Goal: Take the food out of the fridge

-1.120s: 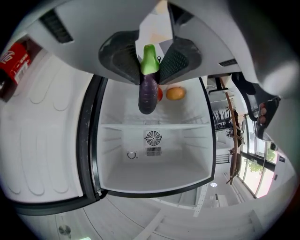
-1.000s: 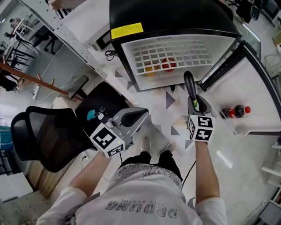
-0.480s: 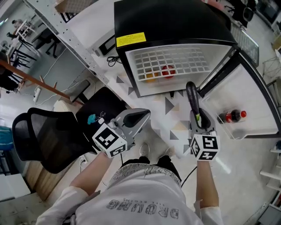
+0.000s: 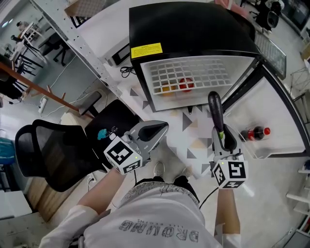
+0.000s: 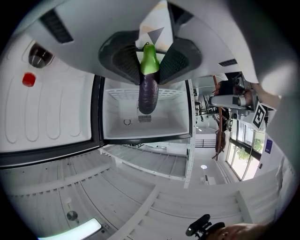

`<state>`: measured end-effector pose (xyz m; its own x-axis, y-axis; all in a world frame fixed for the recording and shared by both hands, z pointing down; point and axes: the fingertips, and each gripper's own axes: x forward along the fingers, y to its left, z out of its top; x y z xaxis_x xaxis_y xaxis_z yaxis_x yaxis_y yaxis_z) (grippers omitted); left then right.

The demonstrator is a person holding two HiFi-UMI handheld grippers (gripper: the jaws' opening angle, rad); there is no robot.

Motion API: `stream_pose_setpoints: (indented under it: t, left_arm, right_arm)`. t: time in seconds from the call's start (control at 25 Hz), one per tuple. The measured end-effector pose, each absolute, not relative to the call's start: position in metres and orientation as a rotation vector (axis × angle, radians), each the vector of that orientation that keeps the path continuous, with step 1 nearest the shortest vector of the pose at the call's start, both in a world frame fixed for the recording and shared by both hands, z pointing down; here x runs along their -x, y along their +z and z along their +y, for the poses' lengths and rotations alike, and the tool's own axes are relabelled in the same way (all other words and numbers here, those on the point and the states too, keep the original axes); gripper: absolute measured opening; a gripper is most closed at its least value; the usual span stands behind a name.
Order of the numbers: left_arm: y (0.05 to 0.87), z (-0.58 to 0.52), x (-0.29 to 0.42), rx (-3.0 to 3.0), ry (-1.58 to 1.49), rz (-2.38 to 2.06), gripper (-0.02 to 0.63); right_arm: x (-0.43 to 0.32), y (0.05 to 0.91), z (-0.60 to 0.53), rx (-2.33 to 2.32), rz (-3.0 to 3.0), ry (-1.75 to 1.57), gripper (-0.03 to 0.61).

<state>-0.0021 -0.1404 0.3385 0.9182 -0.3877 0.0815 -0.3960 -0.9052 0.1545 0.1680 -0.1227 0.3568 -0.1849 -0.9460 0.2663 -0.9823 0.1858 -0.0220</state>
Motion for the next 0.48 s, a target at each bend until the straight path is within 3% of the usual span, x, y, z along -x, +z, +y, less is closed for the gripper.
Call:
stream_pose_setpoints:
  t: [0.48]
  left_arm:
    - [0.329,-0.153,0.003,-2.922,0.046,-0.62,0.006]
  right_arm:
    - [-0.165,0.32,-0.128,-1.869,-2.331,0.215,0.115]
